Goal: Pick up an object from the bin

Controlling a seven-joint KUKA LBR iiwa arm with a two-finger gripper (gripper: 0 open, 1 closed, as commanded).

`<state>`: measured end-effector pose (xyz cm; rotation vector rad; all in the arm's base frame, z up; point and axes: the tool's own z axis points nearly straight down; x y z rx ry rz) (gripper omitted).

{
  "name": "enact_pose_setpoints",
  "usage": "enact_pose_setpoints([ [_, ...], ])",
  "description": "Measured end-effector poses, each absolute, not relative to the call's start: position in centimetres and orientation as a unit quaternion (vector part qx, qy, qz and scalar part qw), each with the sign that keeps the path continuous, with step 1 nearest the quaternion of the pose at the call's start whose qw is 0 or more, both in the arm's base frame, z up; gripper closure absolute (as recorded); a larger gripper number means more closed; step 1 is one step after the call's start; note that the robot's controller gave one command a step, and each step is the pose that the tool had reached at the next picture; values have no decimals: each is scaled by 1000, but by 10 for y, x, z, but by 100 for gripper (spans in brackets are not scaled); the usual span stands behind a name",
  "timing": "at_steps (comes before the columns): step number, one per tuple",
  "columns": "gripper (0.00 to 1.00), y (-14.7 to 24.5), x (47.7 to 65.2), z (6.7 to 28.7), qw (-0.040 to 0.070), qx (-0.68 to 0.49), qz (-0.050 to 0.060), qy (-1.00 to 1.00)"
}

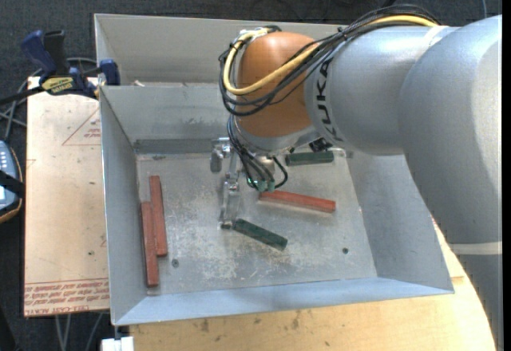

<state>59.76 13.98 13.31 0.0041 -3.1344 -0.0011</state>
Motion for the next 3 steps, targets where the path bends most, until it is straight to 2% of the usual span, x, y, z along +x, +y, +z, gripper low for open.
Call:
enact_pose_setpoints([
  [1,0,139,600,138,0,0,-1,-1000],
  [2,0,134,592,135,-5,6,-3,-1000],
  [3,0,82,558,87,-2,-17,-1,-1000],
])
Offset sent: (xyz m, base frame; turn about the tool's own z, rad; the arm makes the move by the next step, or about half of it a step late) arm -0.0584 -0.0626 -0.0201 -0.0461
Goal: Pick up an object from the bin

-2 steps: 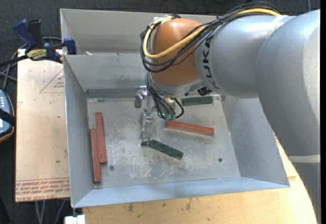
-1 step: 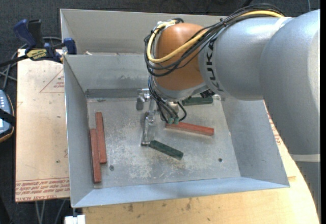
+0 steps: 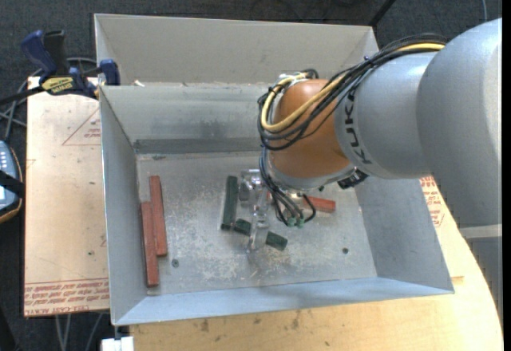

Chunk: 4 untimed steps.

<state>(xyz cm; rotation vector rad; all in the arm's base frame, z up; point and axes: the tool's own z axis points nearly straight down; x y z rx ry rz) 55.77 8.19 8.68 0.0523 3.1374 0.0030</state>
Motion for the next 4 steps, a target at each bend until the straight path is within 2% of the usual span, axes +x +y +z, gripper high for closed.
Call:
enact_pose_setpoints([
  [1,100,61,594,79,1,-67,1,998],
  [2,100,61,594,79,1,-67,1,998],
  [3,100,69,601,195,2,-61,1,998],
  [4,100,69,601,195,2,-61,1,998],
])
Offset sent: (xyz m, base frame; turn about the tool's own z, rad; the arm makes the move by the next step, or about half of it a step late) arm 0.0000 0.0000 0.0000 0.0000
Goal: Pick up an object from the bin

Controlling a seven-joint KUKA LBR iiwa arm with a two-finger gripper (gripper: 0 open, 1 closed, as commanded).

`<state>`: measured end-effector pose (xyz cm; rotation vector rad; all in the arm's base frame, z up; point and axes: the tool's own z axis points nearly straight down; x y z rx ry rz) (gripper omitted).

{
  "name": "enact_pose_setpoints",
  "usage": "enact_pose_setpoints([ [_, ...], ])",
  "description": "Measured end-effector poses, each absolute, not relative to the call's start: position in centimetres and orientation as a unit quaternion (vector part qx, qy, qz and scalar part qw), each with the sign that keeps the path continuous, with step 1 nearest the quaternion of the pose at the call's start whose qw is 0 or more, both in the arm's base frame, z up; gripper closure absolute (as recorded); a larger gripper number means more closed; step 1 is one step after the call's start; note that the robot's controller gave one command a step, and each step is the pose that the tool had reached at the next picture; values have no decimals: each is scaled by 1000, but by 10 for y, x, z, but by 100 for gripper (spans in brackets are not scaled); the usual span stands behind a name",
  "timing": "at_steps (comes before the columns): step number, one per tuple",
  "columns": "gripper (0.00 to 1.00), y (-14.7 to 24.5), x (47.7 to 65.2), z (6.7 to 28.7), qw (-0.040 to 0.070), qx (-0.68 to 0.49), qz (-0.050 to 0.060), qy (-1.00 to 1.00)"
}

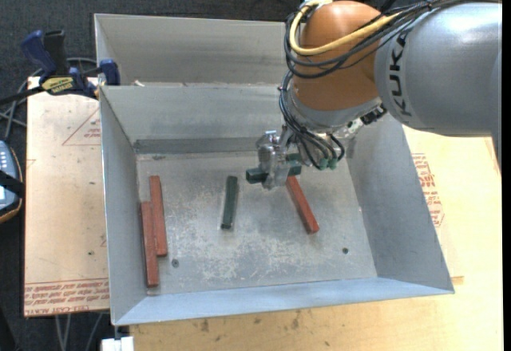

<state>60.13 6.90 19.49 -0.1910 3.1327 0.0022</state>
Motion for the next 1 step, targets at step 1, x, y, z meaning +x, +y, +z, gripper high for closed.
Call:
enact_pose_setpoints([
  [1,100,62,608,221,-1,-103,1,995],
])
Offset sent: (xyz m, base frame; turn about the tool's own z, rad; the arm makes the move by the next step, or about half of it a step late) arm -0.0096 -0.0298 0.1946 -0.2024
